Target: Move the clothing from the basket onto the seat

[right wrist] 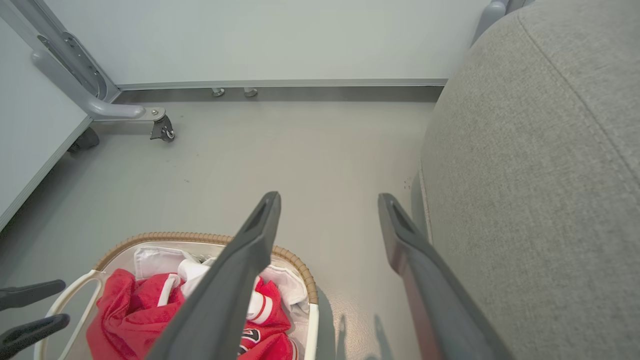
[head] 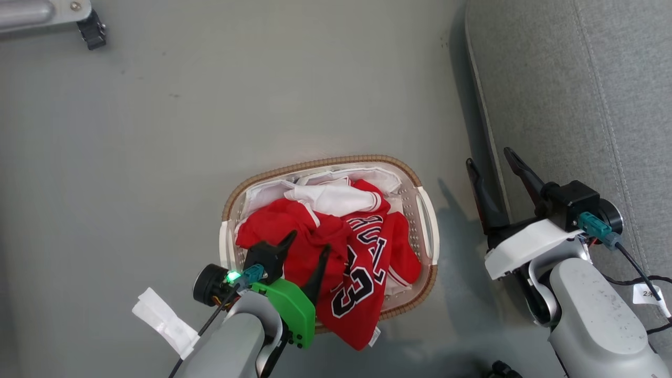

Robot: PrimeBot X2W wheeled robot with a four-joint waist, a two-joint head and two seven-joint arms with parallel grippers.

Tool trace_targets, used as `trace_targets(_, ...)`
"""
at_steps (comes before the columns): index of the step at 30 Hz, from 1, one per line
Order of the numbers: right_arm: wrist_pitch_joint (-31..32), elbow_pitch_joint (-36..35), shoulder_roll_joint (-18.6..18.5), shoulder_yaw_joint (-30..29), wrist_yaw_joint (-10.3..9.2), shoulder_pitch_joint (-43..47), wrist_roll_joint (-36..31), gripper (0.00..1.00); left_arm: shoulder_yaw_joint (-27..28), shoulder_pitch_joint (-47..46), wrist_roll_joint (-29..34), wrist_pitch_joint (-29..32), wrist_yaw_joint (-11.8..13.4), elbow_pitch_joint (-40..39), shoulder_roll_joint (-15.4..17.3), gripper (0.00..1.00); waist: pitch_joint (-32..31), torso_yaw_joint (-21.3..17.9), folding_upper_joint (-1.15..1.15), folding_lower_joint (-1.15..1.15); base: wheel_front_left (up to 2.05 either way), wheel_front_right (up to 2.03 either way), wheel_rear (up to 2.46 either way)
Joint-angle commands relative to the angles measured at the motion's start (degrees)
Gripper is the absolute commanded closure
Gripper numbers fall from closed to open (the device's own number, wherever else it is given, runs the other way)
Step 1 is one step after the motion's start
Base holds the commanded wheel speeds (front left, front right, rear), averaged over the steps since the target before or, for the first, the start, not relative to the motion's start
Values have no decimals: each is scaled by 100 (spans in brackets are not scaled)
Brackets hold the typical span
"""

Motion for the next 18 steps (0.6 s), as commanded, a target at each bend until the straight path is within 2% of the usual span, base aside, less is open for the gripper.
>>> trace_targets(1, -28, -37, -10, -15, -2, -71, 5, 0, -70, -139, -53, -2, -12, 126, 37, 0, 481, -164, 58, 0, 0, 0, 0)
trace_targets(5, -28, -99, -19, -41, -2, -133, -18, 0, -311, -383, -132, -2, -13, 421, 29, 0, 713, -199, 58, 0, 0, 0, 0)
trace_targets(13, -28, -208, 44, -68, -2, -192, -45, 0, -438, -803, -87, 0, -7, 984, 32, 0, 1109, -292, 58, 0, 0, 0, 0)
trace_targets(18, -28, -266, 97, -46, -2, -254, -44, 0, -491, -1073, 14, 0, 137, 1291, 32, 0, 1340, -376, 58, 0, 0, 0, 0)
